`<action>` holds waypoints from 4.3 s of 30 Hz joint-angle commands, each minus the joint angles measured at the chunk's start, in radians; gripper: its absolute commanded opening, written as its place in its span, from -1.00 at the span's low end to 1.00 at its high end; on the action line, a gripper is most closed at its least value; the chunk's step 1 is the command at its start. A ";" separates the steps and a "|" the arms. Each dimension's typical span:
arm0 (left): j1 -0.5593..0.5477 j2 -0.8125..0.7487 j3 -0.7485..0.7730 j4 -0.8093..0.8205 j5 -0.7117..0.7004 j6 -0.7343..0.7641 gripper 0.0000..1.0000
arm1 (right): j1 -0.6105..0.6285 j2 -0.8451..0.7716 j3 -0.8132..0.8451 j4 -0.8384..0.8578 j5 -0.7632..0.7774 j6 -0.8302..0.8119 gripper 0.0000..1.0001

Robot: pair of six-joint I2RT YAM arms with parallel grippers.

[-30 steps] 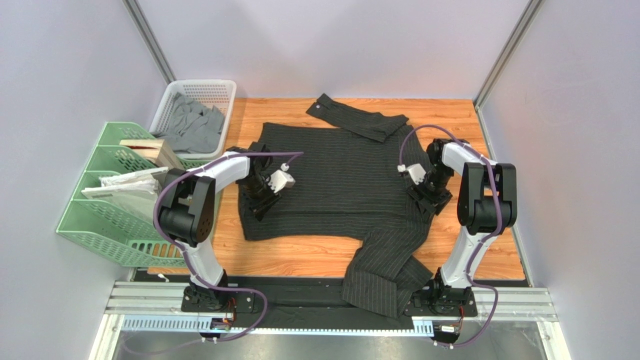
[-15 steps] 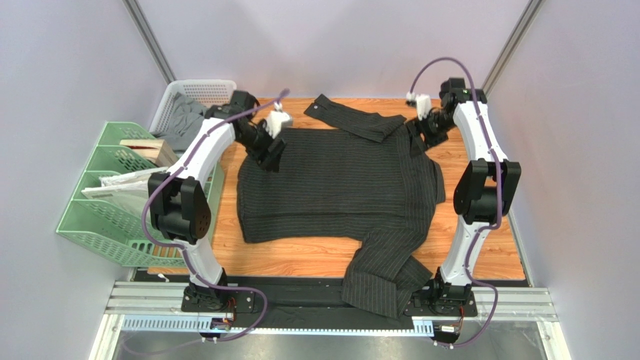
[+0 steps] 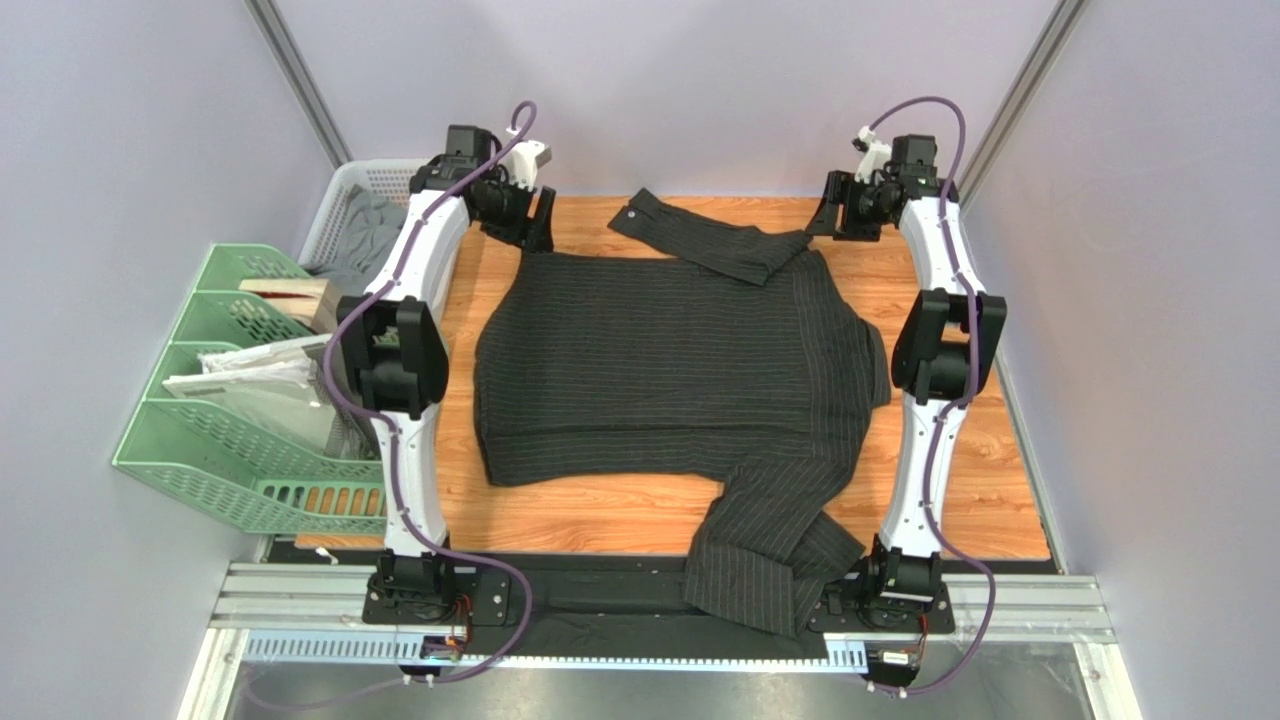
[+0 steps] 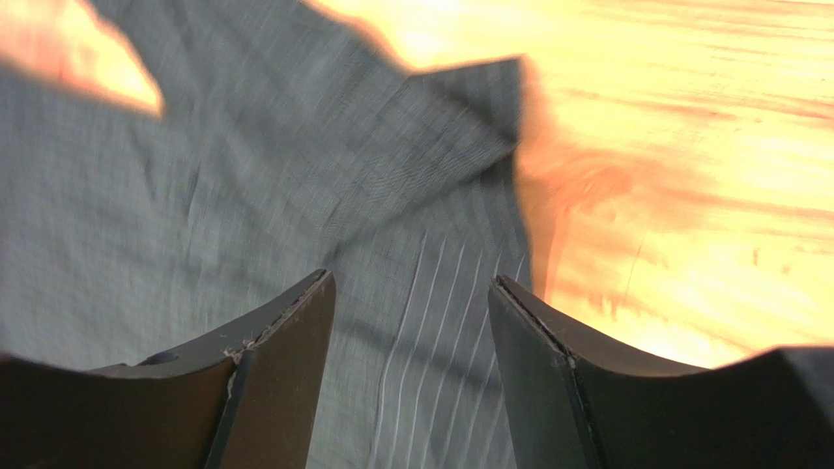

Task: Fold and stack the long sleeve shirts
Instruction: Flatten the shirt out, then fold the shirt

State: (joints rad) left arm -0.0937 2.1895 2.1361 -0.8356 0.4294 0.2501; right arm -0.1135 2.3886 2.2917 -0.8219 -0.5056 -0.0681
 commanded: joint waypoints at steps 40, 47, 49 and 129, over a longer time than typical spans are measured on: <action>0.054 0.420 0.347 0.052 -0.060 0.110 0.23 | 0.020 0.258 0.092 0.414 -0.036 0.447 -0.31; 0.054 0.454 0.423 0.026 -0.083 0.101 0.14 | 0.014 0.259 0.081 0.421 -0.073 0.472 -0.76; 0.054 0.454 0.423 0.027 -0.080 0.103 0.15 | 0.014 0.262 0.080 0.425 -0.082 0.476 -0.91; 0.077 -0.395 -0.697 0.098 -0.008 1.031 -0.59 | -0.043 -0.626 -0.896 -0.152 -0.243 0.101 -0.51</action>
State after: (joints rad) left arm -0.0368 1.8332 1.3903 -0.6849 0.4240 1.2156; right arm -0.1558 1.7367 1.3342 -0.7818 -0.7506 0.2234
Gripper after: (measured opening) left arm 0.120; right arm 0.188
